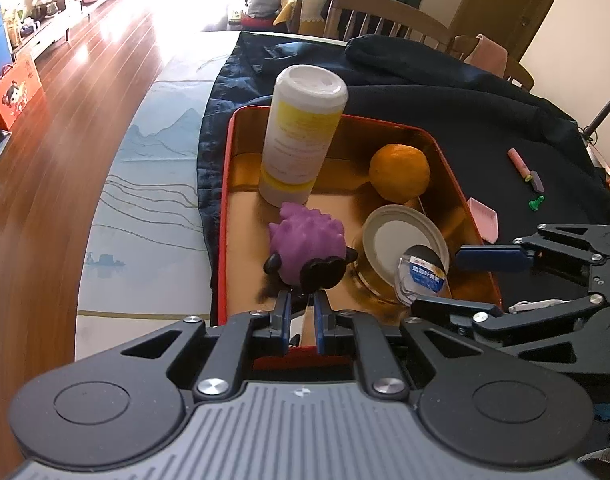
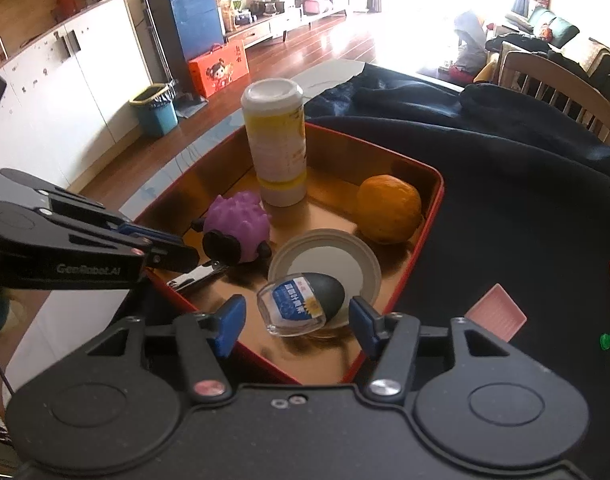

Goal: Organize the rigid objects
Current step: 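Open the right tool to release the glue stick while the left tool releases the white stick in the box, then withdraw both tools from the box back over the cloth, then grasp the white glasses by an arm with the left tool while the right tool grasps the red wrapper, then carry the glasses in the left tool while the right tool carries the red wrapper to the box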

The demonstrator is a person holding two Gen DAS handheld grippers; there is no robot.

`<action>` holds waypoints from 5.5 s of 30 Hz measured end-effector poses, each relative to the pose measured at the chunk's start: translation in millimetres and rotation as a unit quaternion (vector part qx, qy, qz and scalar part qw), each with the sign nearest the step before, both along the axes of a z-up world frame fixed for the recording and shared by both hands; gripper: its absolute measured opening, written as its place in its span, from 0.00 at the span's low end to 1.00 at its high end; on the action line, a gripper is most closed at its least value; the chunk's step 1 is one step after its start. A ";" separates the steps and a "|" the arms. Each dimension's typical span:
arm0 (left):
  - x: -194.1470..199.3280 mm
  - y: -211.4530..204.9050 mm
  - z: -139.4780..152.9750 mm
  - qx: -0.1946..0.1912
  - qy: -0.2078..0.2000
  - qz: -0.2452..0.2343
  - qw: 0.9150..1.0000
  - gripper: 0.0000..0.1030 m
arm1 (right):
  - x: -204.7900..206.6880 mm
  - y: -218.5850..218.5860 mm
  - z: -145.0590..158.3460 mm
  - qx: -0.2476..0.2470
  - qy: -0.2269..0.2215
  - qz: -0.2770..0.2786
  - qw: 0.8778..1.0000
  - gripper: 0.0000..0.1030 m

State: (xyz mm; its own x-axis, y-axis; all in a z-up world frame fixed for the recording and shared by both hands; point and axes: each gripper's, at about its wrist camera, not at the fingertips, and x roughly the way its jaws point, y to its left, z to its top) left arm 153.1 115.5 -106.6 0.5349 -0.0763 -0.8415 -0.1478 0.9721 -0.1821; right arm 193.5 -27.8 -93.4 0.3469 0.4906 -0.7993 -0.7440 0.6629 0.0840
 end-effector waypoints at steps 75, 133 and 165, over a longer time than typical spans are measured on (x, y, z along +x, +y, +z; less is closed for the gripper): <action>48.8 -260.7 -15.9 0.083 -0.007 -0.183 0.979 0.73 | 91.6 -236.5 -12.6 0.008 -0.004 -0.027 1.000 0.96; 20.7 -222.9 -9.7 0.085 -0.025 -0.123 0.988 0.05 | 90.1 -187.6 -34.4 0.002 -0.002 0.002 1.000 0.44; 6.1 -188.4 33.1 0.036 -0.052 -0.106 0.992 0.04 | 30.8 -197.9 4.4 0.039 -0.007 -0.047 0.998 0.21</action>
State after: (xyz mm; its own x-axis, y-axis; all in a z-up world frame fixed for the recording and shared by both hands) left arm 159.2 -72.9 -73.5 0.5970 -0.1373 -0.7904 0.0767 0.9905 -0.1142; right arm 224.3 -225.6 -89.0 0.4060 0.5154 -0.7547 -0.6797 0.7223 0.1276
